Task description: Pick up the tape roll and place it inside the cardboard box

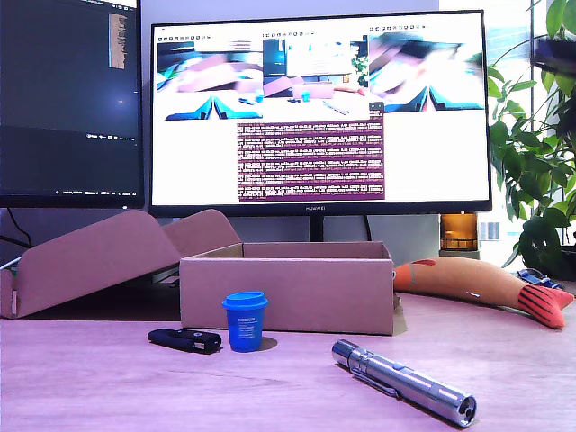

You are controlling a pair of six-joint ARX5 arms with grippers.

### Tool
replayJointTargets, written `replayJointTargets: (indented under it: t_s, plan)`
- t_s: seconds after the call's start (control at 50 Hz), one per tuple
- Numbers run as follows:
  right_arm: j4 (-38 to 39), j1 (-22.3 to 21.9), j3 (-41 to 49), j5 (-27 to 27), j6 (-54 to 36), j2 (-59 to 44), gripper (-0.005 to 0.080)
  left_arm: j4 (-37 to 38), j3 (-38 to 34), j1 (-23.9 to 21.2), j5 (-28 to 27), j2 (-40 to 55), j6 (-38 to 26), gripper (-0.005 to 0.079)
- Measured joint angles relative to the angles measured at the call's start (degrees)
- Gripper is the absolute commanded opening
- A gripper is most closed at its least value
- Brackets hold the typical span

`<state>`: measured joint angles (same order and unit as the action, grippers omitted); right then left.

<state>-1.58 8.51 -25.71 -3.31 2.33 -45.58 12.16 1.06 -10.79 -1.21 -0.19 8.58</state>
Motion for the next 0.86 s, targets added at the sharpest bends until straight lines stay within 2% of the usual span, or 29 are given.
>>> replayJointTargets:
  t_s: [0.16, 0.36, 0.54, 0.64, 0.86]
  plan:
    - [4.28, -1.81, 9.09, 3.21, 2.32, 9.09, -0.0010, -0.02, 0.00, 0.00, -0.07, 0.00, 0.04, -0.0019]
    - [5.07, -1.77, 15.96, 4.00, 3.48, 22.51, -0.0010, -0.02, 0.00, 0.00, -0.09, 0.00, 0.04, -0.0019]
    - [0.22, -1.77, 17.68, 3.98, 2.08, 34.82, -0.0010, -0.02, 0.00, 0.00, -0.09, 0.00, 0.04, -0.0019]
    - [0.13, -1.77, 17.70, 3.98, 2.08, 39.87, -0.0010, 0.00, 0.00, 0.00, -0.09, 0.00, 0.04, -0.0019]
    - [-0.24, -1.77, 17.68, 3.98, 2.12, 45.16, -0.0010, -0.02, 0.00, 0.00, -0.09, 0.00, 0.04, -0.0019]
